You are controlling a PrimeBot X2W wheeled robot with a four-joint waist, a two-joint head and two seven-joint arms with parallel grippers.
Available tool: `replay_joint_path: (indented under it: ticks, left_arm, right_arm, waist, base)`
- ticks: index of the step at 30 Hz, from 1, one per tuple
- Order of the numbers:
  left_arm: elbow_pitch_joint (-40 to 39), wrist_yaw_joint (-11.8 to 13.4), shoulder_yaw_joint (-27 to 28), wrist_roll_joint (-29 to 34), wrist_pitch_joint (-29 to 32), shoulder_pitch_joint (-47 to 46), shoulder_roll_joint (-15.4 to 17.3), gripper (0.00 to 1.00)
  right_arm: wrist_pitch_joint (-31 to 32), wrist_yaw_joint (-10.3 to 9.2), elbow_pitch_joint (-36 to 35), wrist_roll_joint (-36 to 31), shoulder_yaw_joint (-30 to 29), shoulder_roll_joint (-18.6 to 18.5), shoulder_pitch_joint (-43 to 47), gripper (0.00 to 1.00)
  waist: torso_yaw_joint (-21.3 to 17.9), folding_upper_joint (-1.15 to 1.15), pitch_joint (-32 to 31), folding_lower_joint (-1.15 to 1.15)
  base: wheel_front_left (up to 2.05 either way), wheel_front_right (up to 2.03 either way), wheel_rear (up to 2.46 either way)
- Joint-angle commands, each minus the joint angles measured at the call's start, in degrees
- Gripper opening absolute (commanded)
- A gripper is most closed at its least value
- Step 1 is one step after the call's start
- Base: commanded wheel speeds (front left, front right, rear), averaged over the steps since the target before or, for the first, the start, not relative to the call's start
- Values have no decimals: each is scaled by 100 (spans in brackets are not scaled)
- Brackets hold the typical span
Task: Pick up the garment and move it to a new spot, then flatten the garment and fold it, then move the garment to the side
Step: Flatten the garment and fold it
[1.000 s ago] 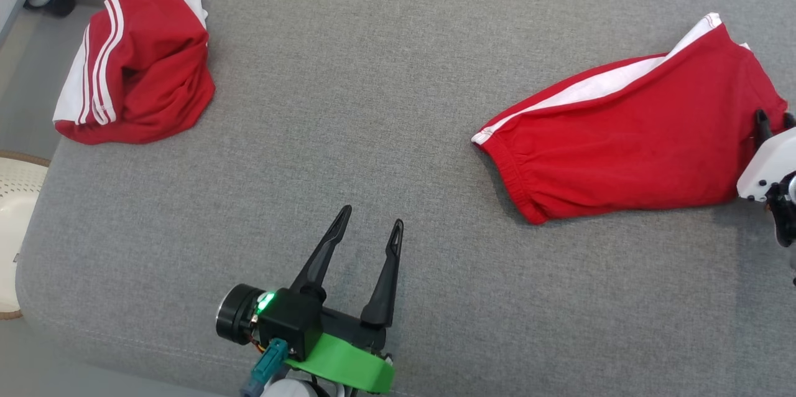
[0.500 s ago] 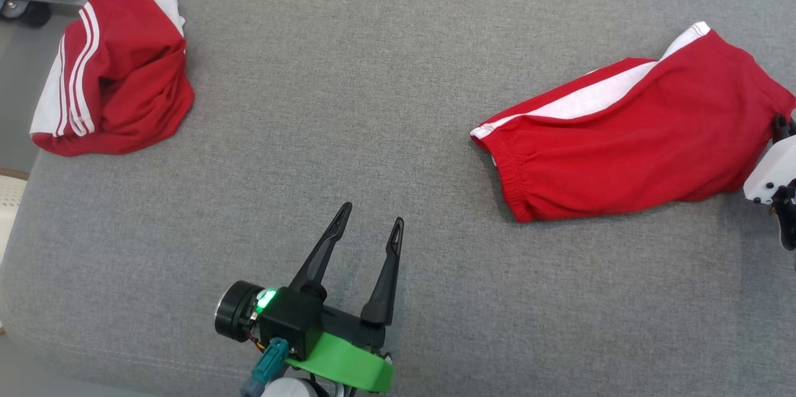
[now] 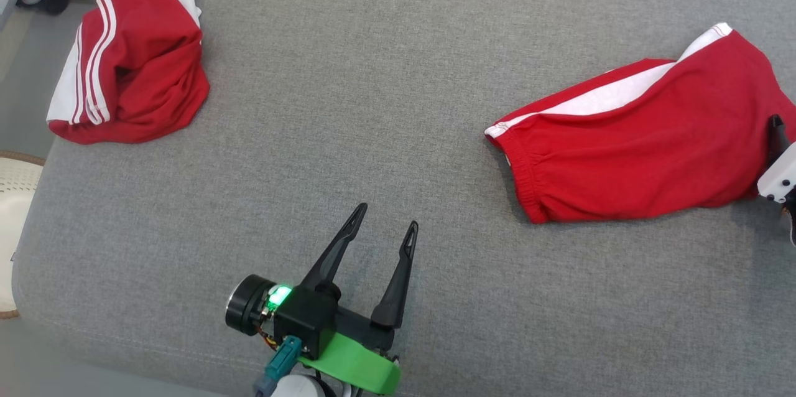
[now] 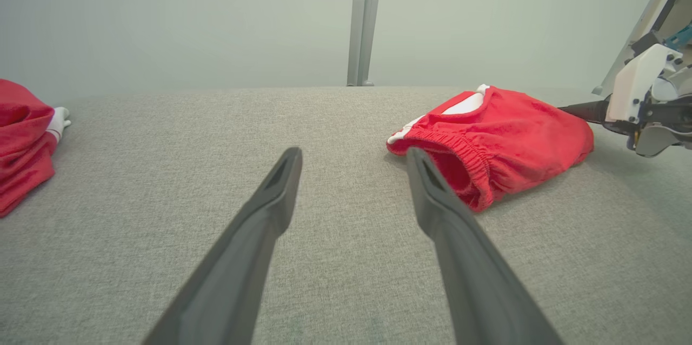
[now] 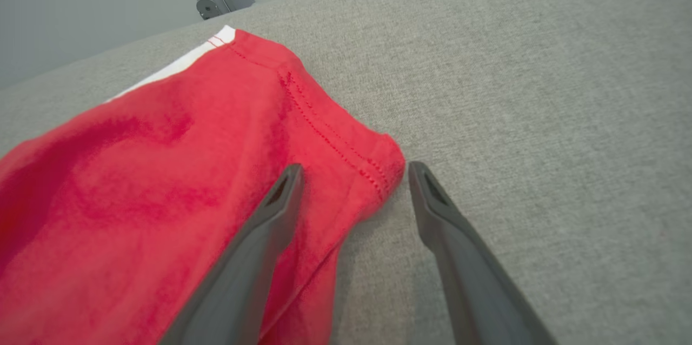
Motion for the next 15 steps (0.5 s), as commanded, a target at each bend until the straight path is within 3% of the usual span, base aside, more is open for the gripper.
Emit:
replay_joint_path:
  ticks: [1,4,5,6,15]
  left_arm:
    - [20,-24,-4,39,-1,-95,2,100]
    - [41,-41,-27,41,-1,-102,3,100]
    - [56,-53,-42,38,-1,-93,2,100]
    - [68,-55,-52,33,-1,-82,3,100]
    - [75,-16,-25,12,-1,83,3,100]
  right_arm:
    - [47,-6,15,39,-39,-37,12,100]
    - [188,-6,16,103,-138,12,58,99]
    - [248,-6,17,127,-173,65,97,18]
    - [256,-6,18,144,-196,88,110,0]
    - [-277,-6,-101,155,-199,194,327,0]
  waist:
    - [46,0,35,0]
    - [91,0,46,0]
    - [107,0,26,0]
    - [108,0,11,0]
    - [-182,0,-244,0]
  base:
    - [0,0,0]
    - [0,0,0]
    - [0,0,0]
    - [0,0,0]
    - [0,0,0]
